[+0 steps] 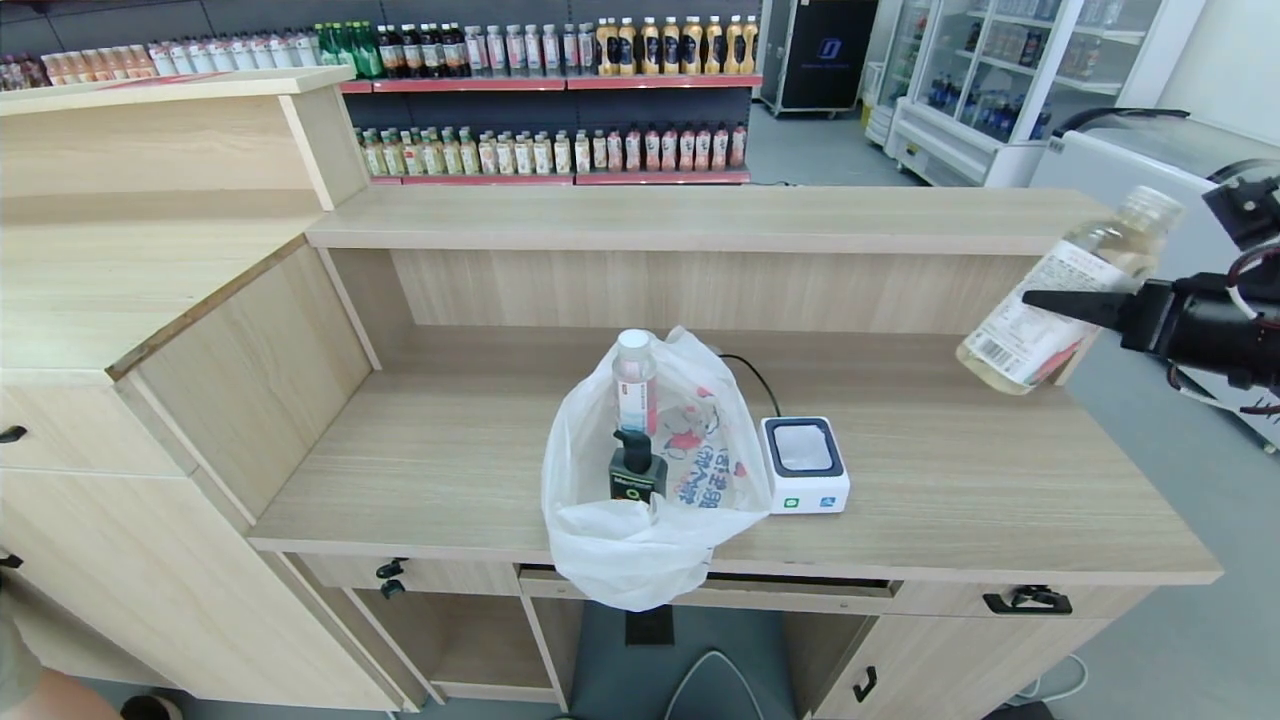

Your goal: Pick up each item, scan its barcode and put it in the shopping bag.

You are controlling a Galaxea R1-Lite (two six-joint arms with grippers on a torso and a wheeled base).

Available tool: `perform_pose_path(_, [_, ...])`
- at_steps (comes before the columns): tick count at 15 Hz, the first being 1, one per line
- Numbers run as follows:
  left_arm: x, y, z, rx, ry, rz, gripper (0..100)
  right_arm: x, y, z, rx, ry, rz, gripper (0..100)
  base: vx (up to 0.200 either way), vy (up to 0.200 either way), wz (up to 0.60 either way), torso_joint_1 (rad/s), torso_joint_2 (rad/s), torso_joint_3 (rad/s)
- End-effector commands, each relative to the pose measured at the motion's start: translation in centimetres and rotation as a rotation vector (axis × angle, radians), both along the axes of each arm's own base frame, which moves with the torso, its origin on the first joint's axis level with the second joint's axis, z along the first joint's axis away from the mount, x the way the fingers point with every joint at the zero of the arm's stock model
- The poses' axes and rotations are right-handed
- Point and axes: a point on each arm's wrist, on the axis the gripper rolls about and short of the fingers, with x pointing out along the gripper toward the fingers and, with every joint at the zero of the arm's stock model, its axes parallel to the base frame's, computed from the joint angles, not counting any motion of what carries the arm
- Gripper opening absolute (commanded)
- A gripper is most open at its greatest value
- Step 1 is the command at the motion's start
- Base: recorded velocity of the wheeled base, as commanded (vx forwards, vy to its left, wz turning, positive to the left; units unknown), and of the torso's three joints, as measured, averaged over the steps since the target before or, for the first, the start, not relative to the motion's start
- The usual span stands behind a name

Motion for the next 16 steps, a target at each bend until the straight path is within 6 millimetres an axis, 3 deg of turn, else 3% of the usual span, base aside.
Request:
perform_pose_path(1, [0.0, 0.0, 0.0, 0.0, 0.0, 0.001, 0, -3.6, 5.5, 3.8, 0.009, -0.047, 0.194, 0, 0.0, 0.0, 0.0, 0.0, 0.0, 0.0])
perform_pose_path(4, [0.0, 0.0, 0.0, 0.0, 0.0, 0.001, 0, -6.4, 9.6, 4.9, 0.026, 0.016, 0.364, 0, 0.0, 0.0, 0.0, 0.0, 0.0, 0.0])
perform_pose_path(7, [0.0, 0.0, 0.0, 0.0, 0.0, 0.001, 0, -8.4, 12.4, 6.4, 0.115, 0.07, 0.482, 0, 0.0, 0.0, 0.0, 0.0, 0.0, 0.0])
perform_pose_path(10, [0.0, 0.0, 0.0, 0.0, 0.0, 0.001, 0, -9.9, 13.0, 7.4, 0.156, 0.082, 0.524, 0, 0.0, 0.0, 0.0, 0.0, 0.0, 0.0])
perform_pose_path(13, [0.0, 0.0, 0.0, 0.0, 0.0, 0.001, 0, -13.2, 13.2, 7.6, 0.15, 0.152, 0.583, 0, 0.0, 0.0, 0.0, 0.0, 0.0, 0.0])
perform_pose_path(16, [0.0, 0.0, 0.0, 0.0, 0.0, 0.001, 0, -14.8, 13.5, 7.8, 0.147, 0.149, 0.634, 0, 0.0, 0.0, 0.0, 0.0, 0.0, 0.0])
